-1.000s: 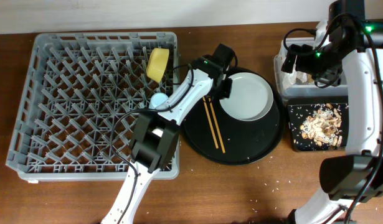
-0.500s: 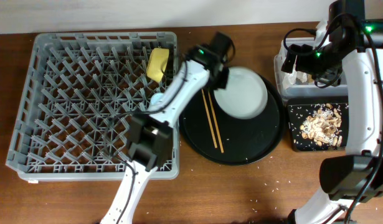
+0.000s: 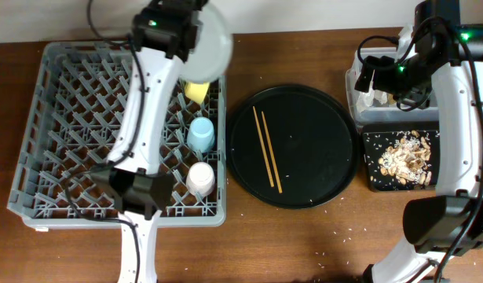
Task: Sort waste into correct bins and load items into the dishwasher rack
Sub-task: 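Stand white plate upright at back of dish rack with left gripper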
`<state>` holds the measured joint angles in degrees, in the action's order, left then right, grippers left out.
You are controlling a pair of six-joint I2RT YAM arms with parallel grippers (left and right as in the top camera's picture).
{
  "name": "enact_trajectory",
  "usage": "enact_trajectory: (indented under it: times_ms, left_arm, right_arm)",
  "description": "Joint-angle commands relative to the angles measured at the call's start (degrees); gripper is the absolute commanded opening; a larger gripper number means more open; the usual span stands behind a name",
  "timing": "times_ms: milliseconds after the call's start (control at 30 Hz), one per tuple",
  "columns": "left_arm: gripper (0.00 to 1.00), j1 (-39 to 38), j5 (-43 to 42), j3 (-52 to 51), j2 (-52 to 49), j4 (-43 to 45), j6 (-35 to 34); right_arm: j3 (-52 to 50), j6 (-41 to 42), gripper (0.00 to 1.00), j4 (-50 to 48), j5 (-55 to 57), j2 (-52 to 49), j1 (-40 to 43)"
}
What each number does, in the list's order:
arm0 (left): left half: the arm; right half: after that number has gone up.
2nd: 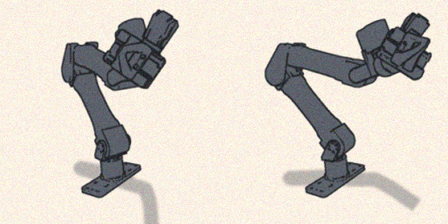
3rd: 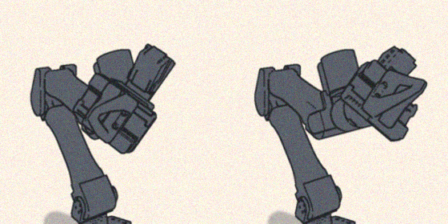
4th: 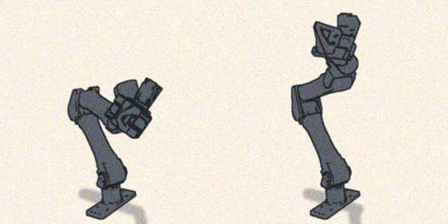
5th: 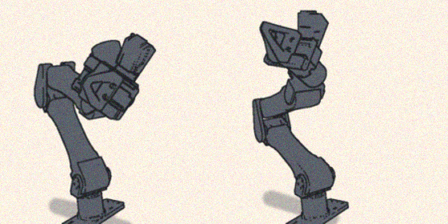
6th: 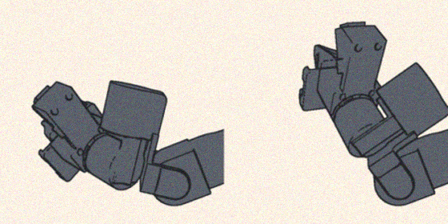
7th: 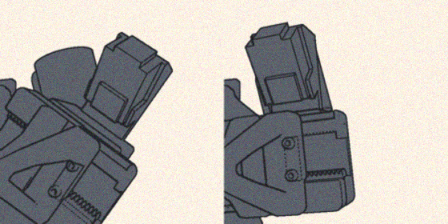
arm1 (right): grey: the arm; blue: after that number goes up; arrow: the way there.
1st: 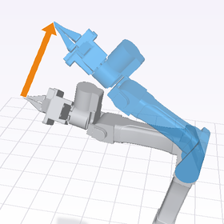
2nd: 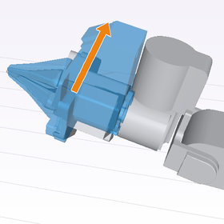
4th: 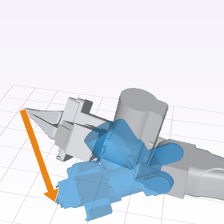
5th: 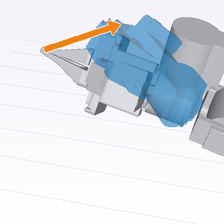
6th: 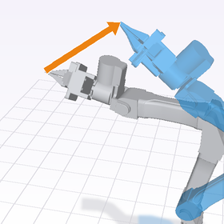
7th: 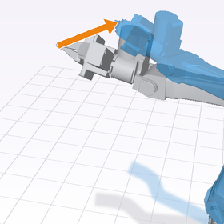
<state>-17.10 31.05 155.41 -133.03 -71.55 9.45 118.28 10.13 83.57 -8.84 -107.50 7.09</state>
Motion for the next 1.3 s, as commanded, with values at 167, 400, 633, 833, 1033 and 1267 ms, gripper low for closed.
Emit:
enact_trajectory:
  times_ms: [167, 400, 633, 833, 1033, 1267]
  left_arm:
    - [0.00, 5.7, 12.7, 0.2, -1.1, 2.1, 0.9]
    - [0.00, 5.9, 14.3, -0.5, -5.1, 2.1, 0.2]
    - [0.00, 5.9, 22.3, -0.5, -9.3, 2.0, 0.3]
    - [0.01, 4.1, 19.2, -0.5, -9.5, 1.6, 0.3]
    - [0.50, 2.0, 11.3, -0.5, -9.5, -2.3, 0.2]
    - [0.63, 2.2, -5.8, 2.3, -8.9, -4.9, -6.8]
  right_arm:
    - [0.9, -0.3, 0.98, 0.0, 0.7, 0.6, -0.3]
    - [0.9, -0.3, 0.98, 0.0, 0.7, 0.6, -0.3]
    - [0.9, -0.3, 0.98, 0.0, 0.7, 0.6, -0.3]
    - [0.9, -0.3, 0.99, 0.0, 0.7, 0.6, -0.3]
    - [0.9, -0.3, 0.98, 0.0, 0.7, 0.6, -0.3]
    - [0.9, -0.3, 0.98, 0.0, 0.7, 0.6, -0.3]
